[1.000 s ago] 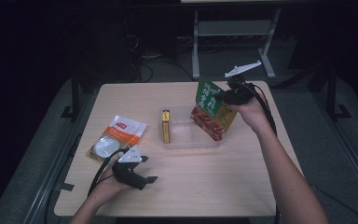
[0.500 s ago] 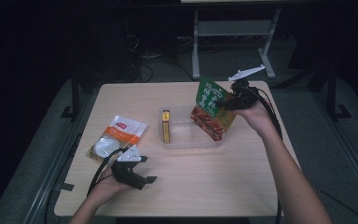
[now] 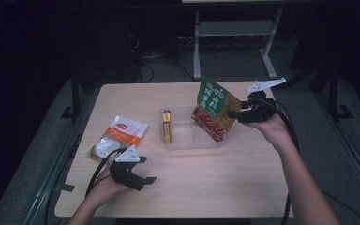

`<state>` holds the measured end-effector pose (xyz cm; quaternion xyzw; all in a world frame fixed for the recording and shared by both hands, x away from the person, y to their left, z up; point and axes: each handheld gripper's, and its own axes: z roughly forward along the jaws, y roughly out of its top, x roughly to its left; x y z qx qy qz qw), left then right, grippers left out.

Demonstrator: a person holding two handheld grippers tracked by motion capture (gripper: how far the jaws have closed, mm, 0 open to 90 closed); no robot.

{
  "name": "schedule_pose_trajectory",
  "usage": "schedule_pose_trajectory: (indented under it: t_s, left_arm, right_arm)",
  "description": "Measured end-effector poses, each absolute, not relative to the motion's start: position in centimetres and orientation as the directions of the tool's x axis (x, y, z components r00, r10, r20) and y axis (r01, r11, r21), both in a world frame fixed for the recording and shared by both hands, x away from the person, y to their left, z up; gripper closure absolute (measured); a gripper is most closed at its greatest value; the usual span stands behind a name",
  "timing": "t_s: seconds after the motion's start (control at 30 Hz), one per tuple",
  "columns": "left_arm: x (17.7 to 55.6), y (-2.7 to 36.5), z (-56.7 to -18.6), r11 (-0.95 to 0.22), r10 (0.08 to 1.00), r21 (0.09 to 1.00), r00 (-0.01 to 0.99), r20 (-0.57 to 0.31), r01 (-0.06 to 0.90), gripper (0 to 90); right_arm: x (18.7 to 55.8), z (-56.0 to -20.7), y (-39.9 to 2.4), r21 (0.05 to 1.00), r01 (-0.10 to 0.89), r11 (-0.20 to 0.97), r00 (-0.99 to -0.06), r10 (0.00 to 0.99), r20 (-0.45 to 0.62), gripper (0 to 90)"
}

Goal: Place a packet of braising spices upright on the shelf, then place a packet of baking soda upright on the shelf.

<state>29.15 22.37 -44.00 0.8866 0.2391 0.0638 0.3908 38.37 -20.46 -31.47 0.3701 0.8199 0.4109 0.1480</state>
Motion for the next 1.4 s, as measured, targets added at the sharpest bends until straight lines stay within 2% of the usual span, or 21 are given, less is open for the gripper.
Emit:
schedule_pose_trajectory:
  t_s: [0.4, 0.63, 0.87, 1.2, 1.4]
  left_arm:
    - [28.2, 22.3, -44.1, -0.614, 0.470, 0.691, 0.880, -0.067, 0.381, 13.5]
    - [27.7, 22.2, -44.2, -0.620, 0.469, 0.685, 0.881, -0.066, 0.382, 13.5]
    - [27.3, 22.6, -44.2, -0.606, 0.479, 0.698, 0.876, -0.063, 0.382, 13.6]
    - [27.2, 23.5, -44.2, -0.600, 0.506, 0.693, 0.861, -0.059, 0.400, 13.6]
    - [27.5, 24.2, -43.8, -0.600, 0.520, 0.690, 0.853, -0.047, 0.404, 13.6]
  right_arm:
    - [34.7, -34.4, -22.2, 0.811, 0.447, 0.377, -0.694, 0.718, 0.049, 35.5]
    - [33.0, -37.0, -22.1, 0.789, 0.456, 0.412, -0.722, 0.690, 0.057, 35.8]
    - [31.1, -39.1, -21.5, 0.770, 0.479, 0.421, -0.734, 0.673, 0.089, 35.9]
    - [28.1, -43.4, -19.7, 0.717, 0.484, 0.502, -0.780, 0.619, 0.093, 32.2]
    - [27.6, -43.9, -18.8, 0.727, 0.455, 0.515, -0.811, 0.576, 0.099, 31.2]
